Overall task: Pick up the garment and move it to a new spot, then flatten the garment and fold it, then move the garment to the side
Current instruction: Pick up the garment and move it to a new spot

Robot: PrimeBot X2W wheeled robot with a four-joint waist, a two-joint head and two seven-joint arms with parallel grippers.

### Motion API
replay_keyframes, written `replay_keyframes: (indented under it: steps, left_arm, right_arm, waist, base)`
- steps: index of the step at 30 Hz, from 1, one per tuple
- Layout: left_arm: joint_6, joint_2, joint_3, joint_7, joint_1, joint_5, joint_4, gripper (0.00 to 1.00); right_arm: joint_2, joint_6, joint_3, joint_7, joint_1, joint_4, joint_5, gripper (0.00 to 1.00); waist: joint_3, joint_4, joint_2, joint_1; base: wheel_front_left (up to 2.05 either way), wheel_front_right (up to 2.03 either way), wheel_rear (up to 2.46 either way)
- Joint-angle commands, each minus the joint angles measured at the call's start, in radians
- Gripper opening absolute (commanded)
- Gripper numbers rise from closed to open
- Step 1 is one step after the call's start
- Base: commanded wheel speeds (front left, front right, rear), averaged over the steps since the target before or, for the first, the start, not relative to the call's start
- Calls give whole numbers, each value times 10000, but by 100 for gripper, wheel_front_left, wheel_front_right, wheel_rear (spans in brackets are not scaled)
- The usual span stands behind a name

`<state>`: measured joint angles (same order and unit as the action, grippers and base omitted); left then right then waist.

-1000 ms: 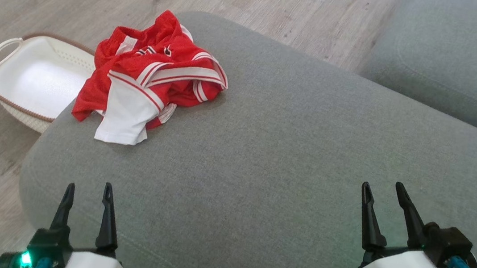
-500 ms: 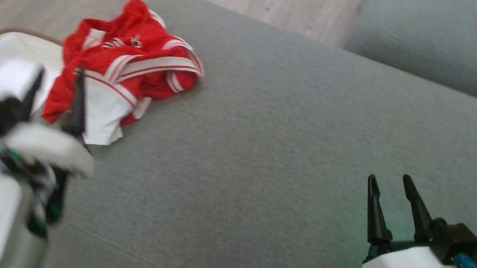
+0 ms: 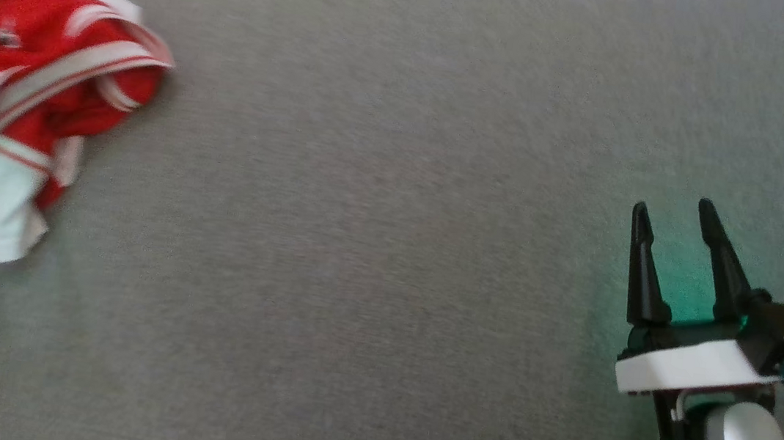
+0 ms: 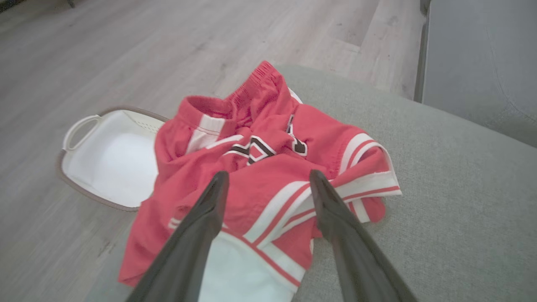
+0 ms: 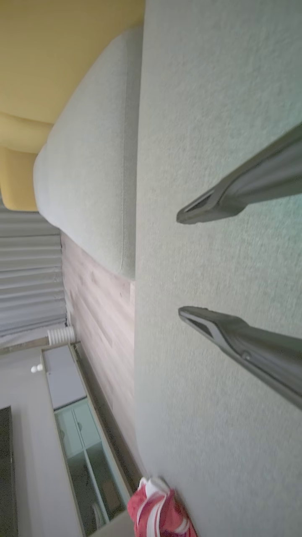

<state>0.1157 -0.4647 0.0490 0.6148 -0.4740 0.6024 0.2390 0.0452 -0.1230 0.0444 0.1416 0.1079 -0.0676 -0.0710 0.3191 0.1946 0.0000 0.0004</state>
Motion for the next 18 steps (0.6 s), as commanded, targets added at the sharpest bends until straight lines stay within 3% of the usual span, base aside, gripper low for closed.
replay_keyframes:
  steps: [1, 9, 11, 12, 18]
  left_arm:
    - [75, -651, 610, 160, -400, 137, -176, 100]
    - [608, -623, 853, 1386, 14, 686, 529, 100]
    - [634, -706, 824, 1714, 118, 752, 452, 18]
    - [646, -770, 858, 1713, 156, 741, 360, 0]
    - [384, -1418, 845, 1345, 191, 332, -109, 0]
  right_arm:
    - [54, -77, 223, 23, 358, 427, 42, 100]
    - [137, -77, 113, 120, 629, 533, -55, 100]
    - [137, -77, 86, 133, 624, 489, -71, 100]
    - [135, -77, 76, 140, 623, 468, -88, 100]
    - [117, -77, 121, 250, 560, 169, -212, 100]
  waist:
    - [1115, -1064, 0, -4]
    - [1625, -1497, 0, -4]
    - [1536, -1483, 0, -4]
    - [1484, -1466, 0, -4]
    - [680, -1215, 0, -4]
  base:
    - [0, 0, 0]
    - [0, 0, 0]
    - [0, 0, 0]
    - [0, 0, 0]
    - [0, 0, 0]
